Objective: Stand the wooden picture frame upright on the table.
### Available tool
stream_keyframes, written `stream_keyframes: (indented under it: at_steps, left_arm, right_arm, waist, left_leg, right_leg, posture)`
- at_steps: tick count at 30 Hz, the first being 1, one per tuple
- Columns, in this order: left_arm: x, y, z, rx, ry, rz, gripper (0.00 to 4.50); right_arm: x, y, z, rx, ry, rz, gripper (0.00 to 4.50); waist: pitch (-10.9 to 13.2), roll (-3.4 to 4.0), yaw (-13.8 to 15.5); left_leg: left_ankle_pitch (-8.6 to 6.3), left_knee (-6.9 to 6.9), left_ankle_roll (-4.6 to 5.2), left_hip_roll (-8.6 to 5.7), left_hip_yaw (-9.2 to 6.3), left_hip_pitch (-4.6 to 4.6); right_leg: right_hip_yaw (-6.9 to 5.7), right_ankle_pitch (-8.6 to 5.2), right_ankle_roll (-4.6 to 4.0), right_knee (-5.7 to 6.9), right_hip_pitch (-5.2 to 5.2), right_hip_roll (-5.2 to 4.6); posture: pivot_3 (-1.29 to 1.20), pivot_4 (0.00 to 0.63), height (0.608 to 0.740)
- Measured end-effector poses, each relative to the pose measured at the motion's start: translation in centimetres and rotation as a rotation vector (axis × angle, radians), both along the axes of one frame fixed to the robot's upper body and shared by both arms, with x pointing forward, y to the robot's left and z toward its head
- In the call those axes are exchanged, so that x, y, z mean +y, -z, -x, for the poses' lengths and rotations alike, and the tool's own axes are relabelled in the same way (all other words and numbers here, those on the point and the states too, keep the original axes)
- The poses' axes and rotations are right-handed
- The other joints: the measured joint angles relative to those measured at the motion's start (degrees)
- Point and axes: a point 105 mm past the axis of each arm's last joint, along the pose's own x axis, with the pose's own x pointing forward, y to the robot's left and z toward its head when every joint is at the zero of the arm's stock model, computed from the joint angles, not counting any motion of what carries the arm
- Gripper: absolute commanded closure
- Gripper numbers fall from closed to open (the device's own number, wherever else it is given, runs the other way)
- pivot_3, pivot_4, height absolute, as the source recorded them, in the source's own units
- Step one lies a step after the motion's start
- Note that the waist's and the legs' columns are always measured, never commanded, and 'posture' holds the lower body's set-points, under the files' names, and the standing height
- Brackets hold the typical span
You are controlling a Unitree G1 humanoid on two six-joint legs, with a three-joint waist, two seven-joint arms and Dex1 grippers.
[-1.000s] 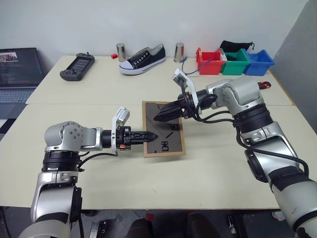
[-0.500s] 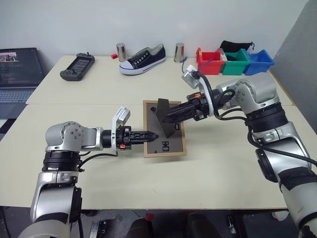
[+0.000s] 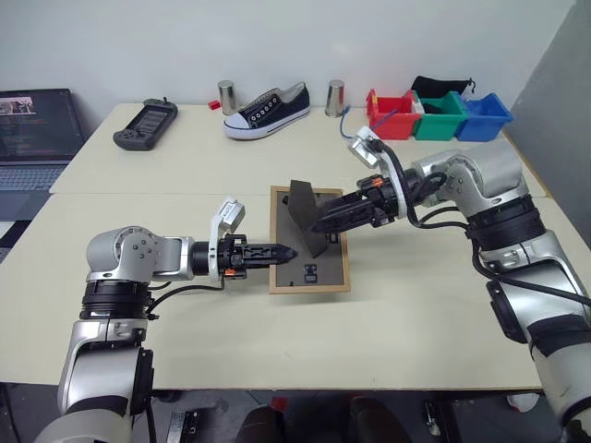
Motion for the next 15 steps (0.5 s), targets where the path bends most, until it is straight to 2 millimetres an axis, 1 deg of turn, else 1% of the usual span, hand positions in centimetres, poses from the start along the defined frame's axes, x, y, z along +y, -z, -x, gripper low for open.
stream_keyframes:
  at_steps: [1, 2, 4, 5, 7, 10, 11, 13, 14, 15]
  left_arm:
    - [0.0, 0.1, 0.0, 0.001, -0.004, -0.008, 3.22]
    - [0.1, 0.2, 0.0, 0.004, -0.007, -0.011, 3.22]
    - [0.1, 0.3, 0.0, 0.005, -0.006, -0.014, 3.22]
    - [0.1, 0.3, 0.0, 0.005, -0.005, -0.014, 3.22]
    - [0.0, 0.3, 0.0, 0.002, -0.003, -0.016, 3.22]
    - [0.2, 0.3, 0.1, 0.000, -0.006, -0.021, 3.22]
    - [0.5, 0.3, 0.2, 0.002, -0.012, -0.024, 3.22]
    - [0.5, 0.3, 0.2, 0.001, -0.014, -0.021, 3.22]
    - [0.5, 0.2, 0.2, 0.001, -0.012, -0.020, 3.22]
    - [0.5, 0.2, 0.2, 0.002, -0.010, -0.018, 3.22]
  right_arm:
    - [-0.9, 0.5, -0.4, -0.001, 0.020, 0.014, 0.41]
    - [-1.2, 0.6, -0.7, -0.007, 0.029, 0.021, 0.41]
    - [-1.8, 0.6, -1.0, -0.014, 0.042, 0.025, 0.41]
    - [-2.9, 0.8, -1.4, -0.018, 0.073, 0.036, 0.41]
    - [-3.8, 0.8, -1.7, -0.042, 0.084, 0.049, 0.41]
    - [-6.6, -0.4, -2.1, -0.240, 0.084, 0.128, 0.41]
    - [-7.5, -0.6, -2.1, -0.310, 0.079, 0.162, 0.41]
    - [-8.4, 0.3, -2.0, -0.431, 0.038, 0.212, 0.41]
    - [-8.7, 1.5, -2.0, -0.502, -0.001, 0.239, 0.41]
    - [-8.9, 2.3, -2.0, -0.592, -0.037, 0.253, 0.41]
  waist:
    - [0.00, 0.00, -0.02]
    - [0.00, 0.00, -0.09]
    - [0.00, 0.00, -0.17]
    - [0.00, 0.00, -0.22]
    - [0.03, 0.00, -0.24]
    - [0.03, 0.01, 0.22]
    - [0.02, 0.00, 0.32]
    - [0.01, -0.02, 0.55]
    - [0.01, -0.01, 0.74]
    - [0.02, -0.02, 0.80]
  left_leg:
    - [0.00, 0.00, 0.00, -0.01, 0.01, 0.00]
    - [0.00, -0.01, 0.00, 0.00, 0.02, 0.00]
    - [0.00, -0.01, 0.00, 0.01, 0.01, 0.00]
    - [0.00, -0.01, 0.00, 0.02, 0.01, 0.00]
    - [0.00, -0.01, 0.00, 0.01, 0.01, -0.01]
    - [0.00, 0.00, 0.01, -0.01, -0.01, -0.02]
    - [-0.01, 0.00, 0.01, -0.01, 0.00, -0.02]
    - [-0.01, 0.00, 0.01, 0.01, 0.00, -0.02]
    - [-0.01, 0.01, 0.01, 0.01, 0.01, -0.02]
    - [-0.01, 0.01, 0.01, 0.02, 0.04, -0.02]
  right_leg:
    - [0.02, 0.00, 0.00, -0.03, 0.00, 0.00]
    - [0.02, 0.00, 0.00, -0.03, 0.00, 0.00]
    - [0.00, 0.00, 0.00, -0.02, 0.00, 0.01]
    - [0.00, 0.00, 0.00, -0.02, 0.00, 0.01]
    - [0.01, 0.00, 0.00, -0.03, 0.00, 0.01]
    - [0.00, 0.00, 0.01, -0.05, 0.01, -0.01]
    - [0.01, 0.00, 0.01, -0.08, 0.02, -0.01]
    - [0.00, 0.00, 0.01, -0.11, 0.04, 0.00]
    - [0.00, 0.00, 0.01, -0.10, 0.04, 0.00]
    - [0.02, -0.01, 0.01, -0.11, 0.04, 0.00]
  posture:
    - [0.00, 0.150, 0.740]
    - [0.00, 0.150, 0.740]
    - [0.00, 0.150, 0.740]
    - [0.00, 0.150, 0.740]
    - [0.00, 0.150, 0.740]
    - [0.00, 0.150, 0.740]
    - [0.00, 0.150, 0.740]
    - [0.00, 0.150, 0.740]
    - [0.00, 0.150, 0.740]
    - [0.00, 0.150, 0.740]
